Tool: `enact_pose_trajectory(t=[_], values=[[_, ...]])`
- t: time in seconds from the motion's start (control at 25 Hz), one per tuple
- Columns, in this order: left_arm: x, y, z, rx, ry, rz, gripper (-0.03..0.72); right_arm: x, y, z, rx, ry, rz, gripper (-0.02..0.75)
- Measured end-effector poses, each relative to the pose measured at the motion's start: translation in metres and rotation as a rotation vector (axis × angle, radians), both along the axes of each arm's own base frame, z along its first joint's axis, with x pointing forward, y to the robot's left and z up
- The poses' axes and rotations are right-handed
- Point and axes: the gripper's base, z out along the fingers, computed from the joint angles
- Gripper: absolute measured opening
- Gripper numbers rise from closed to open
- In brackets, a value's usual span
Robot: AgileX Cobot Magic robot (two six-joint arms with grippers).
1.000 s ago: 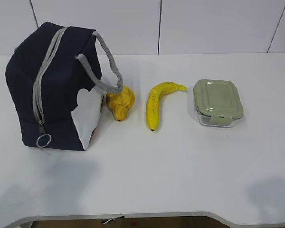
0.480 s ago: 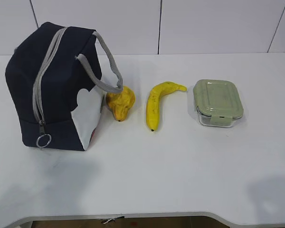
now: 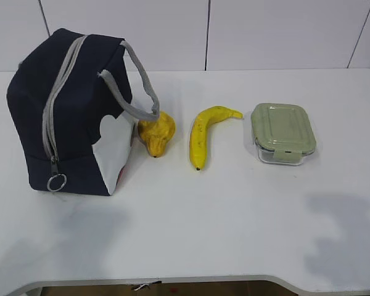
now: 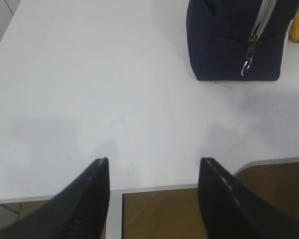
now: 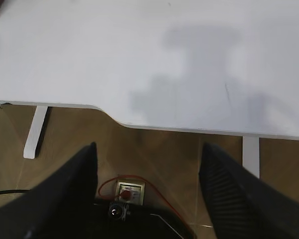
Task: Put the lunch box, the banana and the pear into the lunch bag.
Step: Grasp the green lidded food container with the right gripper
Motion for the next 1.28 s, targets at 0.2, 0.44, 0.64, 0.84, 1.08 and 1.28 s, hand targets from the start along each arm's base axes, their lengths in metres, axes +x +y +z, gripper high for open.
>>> enact_pose_trajectory(t=[0.2,0.44,0.64,0.84,1.08,1.28], values=[[0.000,0.000,0.000,0.000,0.000,0.000,0.412,0.031,0.003,0.011,0.004,0.049,-0.017,0.524],[0.000,0.000,0.000,0.000,0.000,0.000,0.405,0.070,0.006,0.014,0.025,0.115,-0.058,0.524],[0.000,0.000,0.000,0.000,0.000,0.000,0.403,0.098,0.009,0.009,0.020,0.193,-0.070,0.524],[0.000,0.000,0.000,0.000,0.000,0.000,0.400,0.135,0.012,0.010,0.022,0.233,-0.088,0.524],[0.000,0.000,0.000,0.000,0.000,0.000,0.383,0.179,0.016,0.006,0.018,0.274,-0.099,0.524],[0.000,0.000,0.000,0.000,0.000,0.000,0.380,0.216,0.020,0.000,0.024,0.302,-0.105,0.524]])
